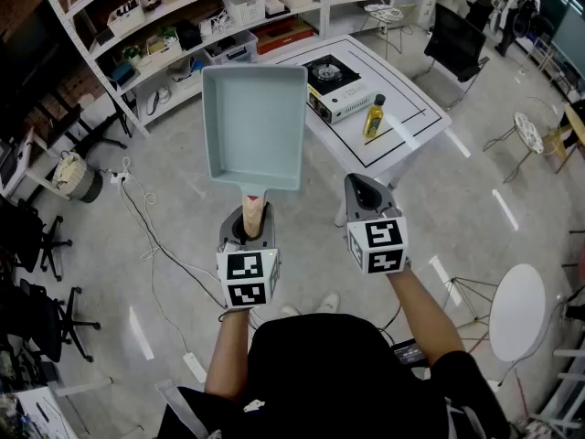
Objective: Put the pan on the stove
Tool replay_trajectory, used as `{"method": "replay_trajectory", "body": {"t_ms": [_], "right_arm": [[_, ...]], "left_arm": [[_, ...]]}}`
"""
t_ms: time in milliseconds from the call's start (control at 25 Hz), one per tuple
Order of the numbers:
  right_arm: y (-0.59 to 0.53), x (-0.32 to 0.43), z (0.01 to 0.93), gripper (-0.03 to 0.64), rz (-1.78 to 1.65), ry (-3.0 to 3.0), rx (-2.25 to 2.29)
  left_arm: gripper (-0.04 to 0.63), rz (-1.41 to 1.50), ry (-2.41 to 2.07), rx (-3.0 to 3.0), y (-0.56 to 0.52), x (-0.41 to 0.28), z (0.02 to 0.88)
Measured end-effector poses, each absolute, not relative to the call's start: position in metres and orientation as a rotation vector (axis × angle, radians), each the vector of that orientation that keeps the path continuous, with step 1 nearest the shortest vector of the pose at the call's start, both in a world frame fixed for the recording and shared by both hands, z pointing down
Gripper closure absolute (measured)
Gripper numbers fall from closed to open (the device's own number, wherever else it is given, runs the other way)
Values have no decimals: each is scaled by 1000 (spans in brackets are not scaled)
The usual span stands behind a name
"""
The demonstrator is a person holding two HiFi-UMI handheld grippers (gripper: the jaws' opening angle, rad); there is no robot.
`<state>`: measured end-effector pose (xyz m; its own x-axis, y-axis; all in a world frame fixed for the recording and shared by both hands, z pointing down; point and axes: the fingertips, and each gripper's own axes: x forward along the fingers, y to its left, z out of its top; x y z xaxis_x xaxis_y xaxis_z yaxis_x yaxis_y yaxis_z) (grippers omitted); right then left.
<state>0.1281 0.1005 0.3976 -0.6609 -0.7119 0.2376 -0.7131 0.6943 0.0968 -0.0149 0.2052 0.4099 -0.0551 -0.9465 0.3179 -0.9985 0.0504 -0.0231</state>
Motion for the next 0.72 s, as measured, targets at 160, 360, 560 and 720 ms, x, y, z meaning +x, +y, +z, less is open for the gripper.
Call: {"method": "replay_trajectory", "body": {"t_ms": [160, 360, 560, 720], "right_arm": [[99, 131, 398, 617, 39, -2659, 1131], [96, 136, 400, 617, 56, -2658, 1130], [87, 144, 404, 617, 75, -2652, 1127], [81, 152, 409, 617, 75, -2653, 1116]], "left_arm": [[497, 351, -2107, 1992, 203, -11, 410], [497, 358, -2110, 1988, 200, -7, 410], [497, 359, -2114, 1981, 193, -2, 411], [497, 363, -2111, 1972, 186, 7, 417]]}}
